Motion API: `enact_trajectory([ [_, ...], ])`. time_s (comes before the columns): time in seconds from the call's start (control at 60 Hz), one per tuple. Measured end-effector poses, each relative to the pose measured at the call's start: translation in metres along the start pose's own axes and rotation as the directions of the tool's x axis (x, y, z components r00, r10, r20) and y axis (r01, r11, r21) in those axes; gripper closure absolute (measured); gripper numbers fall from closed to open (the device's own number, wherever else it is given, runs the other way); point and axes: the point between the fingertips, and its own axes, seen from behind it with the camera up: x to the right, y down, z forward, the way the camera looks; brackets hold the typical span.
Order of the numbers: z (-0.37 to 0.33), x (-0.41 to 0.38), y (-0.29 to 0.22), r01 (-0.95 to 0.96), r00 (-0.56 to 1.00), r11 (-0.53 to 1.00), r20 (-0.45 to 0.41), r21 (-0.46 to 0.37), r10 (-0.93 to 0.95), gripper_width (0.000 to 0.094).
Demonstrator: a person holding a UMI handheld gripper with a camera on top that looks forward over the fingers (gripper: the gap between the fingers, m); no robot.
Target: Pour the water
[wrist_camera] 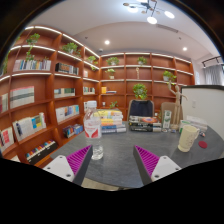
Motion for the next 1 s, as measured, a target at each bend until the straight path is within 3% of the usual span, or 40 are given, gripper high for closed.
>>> enact_trajectory([
  [0.033, 0.02, -0.026, 0.026, -0.002, 1.0, 1.0, -0.006, 0.011, 0.002, 0.0066],
  [0.133, 0.05, -0.056, 0.034, -0.011, 1.0, 0.999, -0.001, 0.035, 0.011, 0.0069],
  [0.567, 0.156, -0.099, 0.004, -0.031, 0.999, 0.996, 0.021, 0.08, 0.029, 0.0076],
  [0.65, 0.169, -0.093, 0.007, -0.015, 1.0, 0.997, 0.004, 0.069, 0.015, 0.0186],
  [0.717, 0.173, -0.085, 0.004, 0.011, 0.999, 0.996, -0.035, 0.085, -0.008, 0.0385],
  [0.9, 0.171, -0.084, 0.0, -0.051, 0.997, 0.992, -0.059, 0.116, 0.058, 0.0573],
  [1.0, 0.172, -0.073, 0.001, -0.078, 0.994, 0.99, -0.069, 0.115, 0.086, 0.0605],
])
